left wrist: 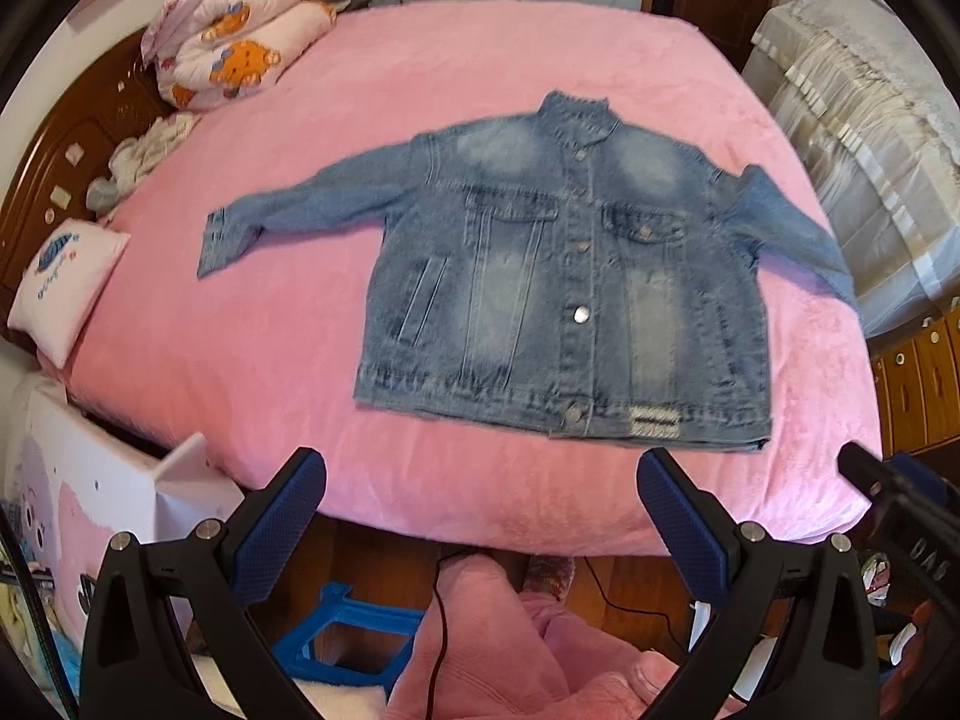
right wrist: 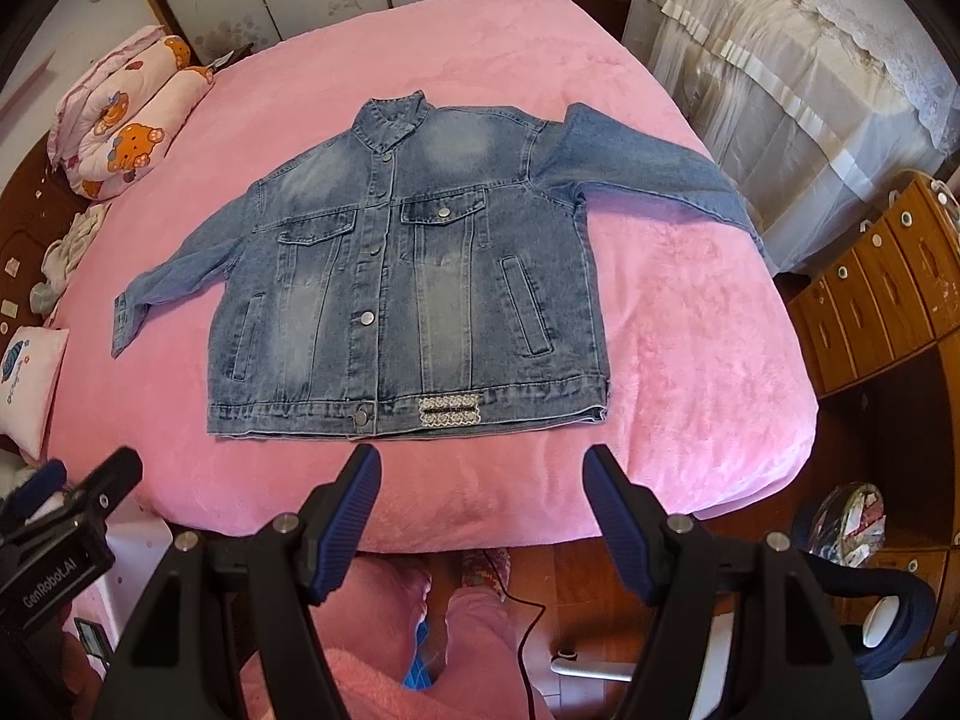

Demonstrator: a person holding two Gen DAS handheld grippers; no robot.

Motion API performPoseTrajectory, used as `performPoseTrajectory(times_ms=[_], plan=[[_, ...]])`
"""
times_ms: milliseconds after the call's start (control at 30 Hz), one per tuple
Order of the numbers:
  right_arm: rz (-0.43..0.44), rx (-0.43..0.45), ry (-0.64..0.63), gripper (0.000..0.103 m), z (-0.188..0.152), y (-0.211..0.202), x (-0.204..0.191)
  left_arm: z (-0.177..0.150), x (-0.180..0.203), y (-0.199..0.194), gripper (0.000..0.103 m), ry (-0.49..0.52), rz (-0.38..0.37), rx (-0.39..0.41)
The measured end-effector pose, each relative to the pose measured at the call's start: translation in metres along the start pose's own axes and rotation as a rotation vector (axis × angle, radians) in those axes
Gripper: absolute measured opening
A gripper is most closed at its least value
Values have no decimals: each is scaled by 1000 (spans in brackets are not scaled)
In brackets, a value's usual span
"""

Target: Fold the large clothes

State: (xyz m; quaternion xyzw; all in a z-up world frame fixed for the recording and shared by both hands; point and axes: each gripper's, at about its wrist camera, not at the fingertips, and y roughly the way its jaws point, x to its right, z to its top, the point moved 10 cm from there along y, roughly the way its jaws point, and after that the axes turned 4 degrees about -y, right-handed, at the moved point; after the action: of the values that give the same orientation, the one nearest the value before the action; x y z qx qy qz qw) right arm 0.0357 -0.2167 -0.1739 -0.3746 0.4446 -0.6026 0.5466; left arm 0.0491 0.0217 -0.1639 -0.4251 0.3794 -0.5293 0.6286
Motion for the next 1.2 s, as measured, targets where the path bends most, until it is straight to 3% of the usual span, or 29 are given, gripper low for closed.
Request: performPoseTrajectory(times_ms=[233,633,733,967,1100,1200], plan=[[28,-29,24,70,-2,18,0,-10,-8,22,99,-46,-46,-47],[47,-155,81,70,1,57,-8,14,-33,75,99,94,-73,-10],[30,-158,104,70,8,66,-12,20,-45,93,99,73,-130,-30],[-19,-148,172,70,35,85,-36,54,-95,141,99,79,-105,-67],[-55,-136,145,70,53,99,-65,86,-141,179,99,-3,-135,-143],[-51,-135,143,70,68,111,-96,117,-178,204,99,-30,-142,-151]])
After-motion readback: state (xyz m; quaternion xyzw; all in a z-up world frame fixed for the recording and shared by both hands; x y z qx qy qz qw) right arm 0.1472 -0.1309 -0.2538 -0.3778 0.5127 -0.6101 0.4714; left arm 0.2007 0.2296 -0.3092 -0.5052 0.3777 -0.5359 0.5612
